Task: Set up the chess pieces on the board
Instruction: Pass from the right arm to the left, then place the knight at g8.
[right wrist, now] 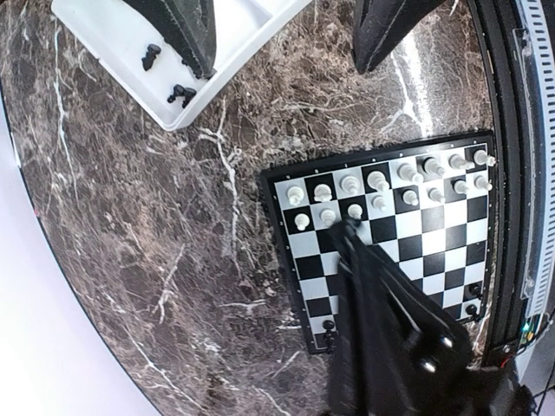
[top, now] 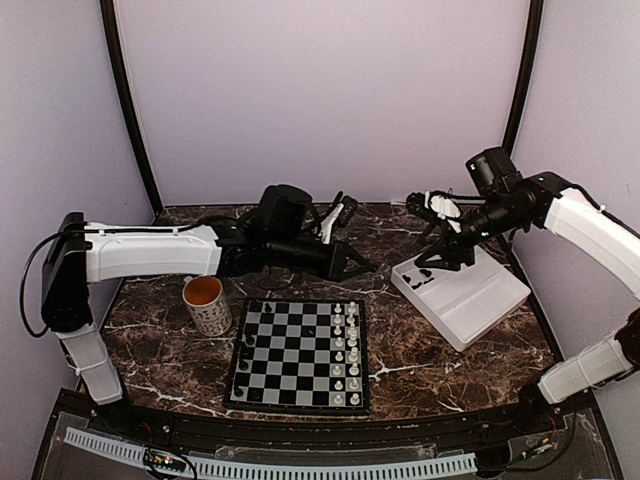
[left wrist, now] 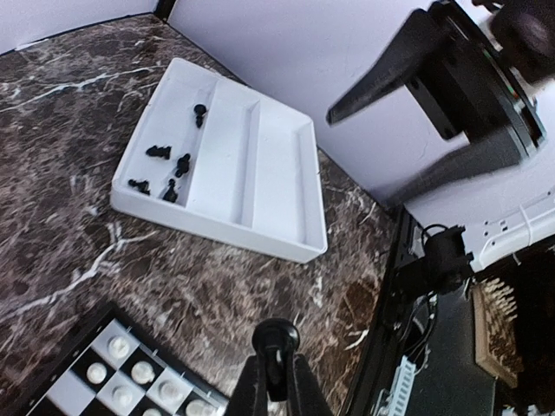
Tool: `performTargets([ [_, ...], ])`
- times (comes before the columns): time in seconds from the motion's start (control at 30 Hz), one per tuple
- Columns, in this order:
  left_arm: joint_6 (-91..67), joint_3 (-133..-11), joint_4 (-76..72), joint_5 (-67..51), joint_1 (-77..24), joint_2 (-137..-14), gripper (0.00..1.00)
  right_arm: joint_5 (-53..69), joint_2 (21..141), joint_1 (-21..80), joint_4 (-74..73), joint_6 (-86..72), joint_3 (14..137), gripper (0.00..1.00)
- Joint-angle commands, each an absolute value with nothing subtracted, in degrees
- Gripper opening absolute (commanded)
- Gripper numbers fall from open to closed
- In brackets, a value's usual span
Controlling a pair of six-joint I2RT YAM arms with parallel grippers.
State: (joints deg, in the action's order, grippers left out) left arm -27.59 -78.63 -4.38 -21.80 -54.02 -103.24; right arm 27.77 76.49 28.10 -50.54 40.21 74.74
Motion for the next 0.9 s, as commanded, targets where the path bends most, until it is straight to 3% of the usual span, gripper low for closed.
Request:
performTargets([
  [0.0, -14.04, -74.01, 13.98, -14.26, -54.38, -90.62, 0.01, 33.18, 73.51, 23.53, -45.35, 38.2, 68.28, 0.55],
  [0.33, -12.63, -67.52, 36.58, 8.02, -53.63, -83.88, 0.01, 31.05, 71.87, 19.48, -32.84, 34.29, 56.32, 0.56],
  [0.87, -13.2, -71.17, 39.67, 6.49, -45.58, -94.66, 0.02, 32.0, 69.81, 19.29, -31.73, 34.32, 53.76, 0.56],
])
